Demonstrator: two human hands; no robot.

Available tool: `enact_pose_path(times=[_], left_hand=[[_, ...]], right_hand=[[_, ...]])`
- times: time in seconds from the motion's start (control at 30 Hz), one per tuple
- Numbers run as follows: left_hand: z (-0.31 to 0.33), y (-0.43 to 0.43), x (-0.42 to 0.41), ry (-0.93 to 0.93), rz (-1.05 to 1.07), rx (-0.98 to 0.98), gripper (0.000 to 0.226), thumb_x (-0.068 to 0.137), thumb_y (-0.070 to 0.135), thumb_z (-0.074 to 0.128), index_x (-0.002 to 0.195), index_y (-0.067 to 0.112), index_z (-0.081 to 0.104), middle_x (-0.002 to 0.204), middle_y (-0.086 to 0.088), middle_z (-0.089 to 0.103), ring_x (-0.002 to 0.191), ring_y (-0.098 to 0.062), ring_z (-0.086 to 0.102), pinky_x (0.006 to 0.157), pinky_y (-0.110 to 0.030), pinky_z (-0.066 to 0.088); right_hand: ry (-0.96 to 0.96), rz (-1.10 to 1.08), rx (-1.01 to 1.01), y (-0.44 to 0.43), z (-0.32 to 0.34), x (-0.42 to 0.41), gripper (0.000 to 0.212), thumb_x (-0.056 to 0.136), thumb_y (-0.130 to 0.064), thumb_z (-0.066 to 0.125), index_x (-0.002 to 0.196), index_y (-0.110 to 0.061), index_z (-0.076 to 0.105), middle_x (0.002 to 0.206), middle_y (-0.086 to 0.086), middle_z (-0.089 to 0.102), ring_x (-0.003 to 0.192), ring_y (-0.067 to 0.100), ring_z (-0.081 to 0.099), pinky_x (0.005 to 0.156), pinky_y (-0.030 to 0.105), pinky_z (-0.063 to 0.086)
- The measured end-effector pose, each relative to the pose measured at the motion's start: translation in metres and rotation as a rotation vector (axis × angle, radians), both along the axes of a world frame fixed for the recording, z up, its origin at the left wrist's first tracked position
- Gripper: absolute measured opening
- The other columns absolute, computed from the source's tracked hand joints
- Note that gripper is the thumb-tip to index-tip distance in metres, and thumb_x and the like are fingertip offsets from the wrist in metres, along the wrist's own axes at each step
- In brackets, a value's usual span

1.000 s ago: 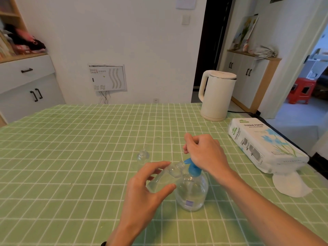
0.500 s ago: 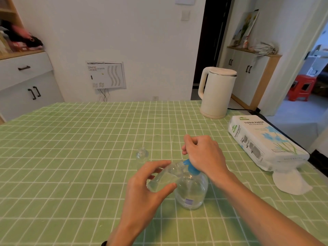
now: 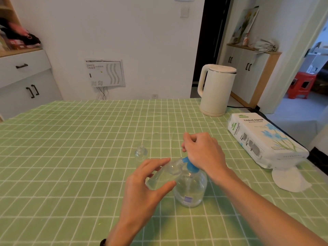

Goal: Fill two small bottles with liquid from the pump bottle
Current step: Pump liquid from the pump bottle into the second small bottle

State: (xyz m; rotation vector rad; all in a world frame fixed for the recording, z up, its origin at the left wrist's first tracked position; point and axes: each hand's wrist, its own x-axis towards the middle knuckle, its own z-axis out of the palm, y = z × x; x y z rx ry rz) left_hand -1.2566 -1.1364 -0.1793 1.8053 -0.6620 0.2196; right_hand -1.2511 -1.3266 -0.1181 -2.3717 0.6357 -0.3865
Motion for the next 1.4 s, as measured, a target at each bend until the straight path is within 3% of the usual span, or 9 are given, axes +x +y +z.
enact_pose_path(times=[0.2, 0.3, 0.43, 0.53, 0.77, 1.17, 1.4], left_hand=[[-0.0007, 0.0019, -0.0019, -0.001, 0.002, -0.005, 0.056, 0.073, 0.02, 0.092, 0.12, 0.041, 0.072, 0.114, 0.022, 0.073, 0.108, -0.009, 0.067, 0.087, -0.012, 0.047], [0.0002, 0.0029, -0.0019, -0.003, 0.001, -0.015, 0.055, 0.074, 0.018, 0.092, 0.119, 0.042, 0.072, 0.115, 0.022, 0.073, 0.108, -0.009, 0.067, 0.086, -0.012, 0.047], [0.0019, 0.0033, -0.0016, -0.004, 0.005, -0.025, 0.055, 0.074, 0.018, 0.093, 0.118, 0.042, 0.072, 0.115, 0.022, 0.073, 0.108, -0.008, 0.067, 0.086, -0.013, 0.048], [0.001, 0.002, -0.0017, -0.007, -0.001, -0.022, 0.054, 0.074, 0.017, 0.093, 0.119, 0.04, 0.072, 0.114, 0.021, 0.073, 0.107, -0.008, 0.068, 0.085, -0.013, 0.048], [-0.001, 0.0003, -0.0009, -0.011, 0.003, -0.016, 0.053, 0.073, 0.02, 0.092, 0.119, 0.039, 0.072, 0.114, 0.021, 0.073, 0.106, -0.008, 0.068, 0.084, -0.01, 0.046], [0.002, 0.0004, -0.0019, -0.011, -0.003, -0.016, 0.054, 0.073, 0.023, 0.091, 0.119, 0.042, 0.071, 0.115, 0.023, 0.073, 0.109, -0.007, 0.067, 0.087, -0.011, 0.047], [-0.0005, -0.0011, 0.0005, -0.001, -0.002, -0.013, 0.053, 0.073, 0.022, 0.092, 0.119, 0.039, 0.072, 0.114, 0.021, 0.074, 0.107, -0.008, 0.068, 0.085, -0.009, 0.046]], right_hand=[[-0.003, 0.0, -0.003, 0.0019, -0.0001, -0.0025, 0.057, 0.108, -0.046, 0.042, 0.09, -0.007, 0.081, 0.09, 0.006, 0.084, 0.086, 0.031, 0.077, 0.085, 0.046, 0.062], [-0.007, 0.001, 0.031, 0.0004, 0.0028, -0.0017, 0.059, 0.108, -0.047, 0.041, 0.096, -0.003, 0.08, 0.098, 0.011, 0.084, 0.095, 0.034, 0.078, 0.088, 0.044, 0.061], [-0.006, 0.018, 0.018, -0.0012, 0.0058, -0.0009, 0.063, 0.109, -0.049, 0.04, 0.097, -0.001, 0.079, 0.103, 0.012, 0.084, 0.085, 0.034, 0.079, 0.085, 0.043, 0.061], [-0.007, 0.016, 0.037, -0.001, 0.0045, -0.0001, 0.062, 0.108, -0.048, 0.041, 0.102, -0.001, 0.08, 0.106, 0.014, 0.083, 0.1, 0.037, 0.077, 0.092, 0.045, 0.06], [0.011, -0.008, 0.02, 0.0011, -0.0012, -0.0011, 0.056, 0.107, -0.045, 0.043, 0.092, -0.006, 0.081, 0.093, 0.006, 0.084, 0.092, 0.031, 0.078, 0.09, 0.048, 0.062], [-0.013, 0.003, 0.05, -0.0008, 0.0053, -0.0011, 0.06, 0.109, -0.047, 0.041, 0.099, -0.002, 0.081, 0.104, 0.012, 0.084, 0.101, 0.034, 0.078, 0.092, 0.041, 0.059], [0.002, -0.025, 0.056, -0.001, -0.0017, -0.0007, 0.056, 0.107, -0.044, 0.043, 0.096, -0.004, 0.081, 0.096, 0.009, 0.084, 0.094, 0.031, 0.078, 0.092, 0.048, 0.061]])
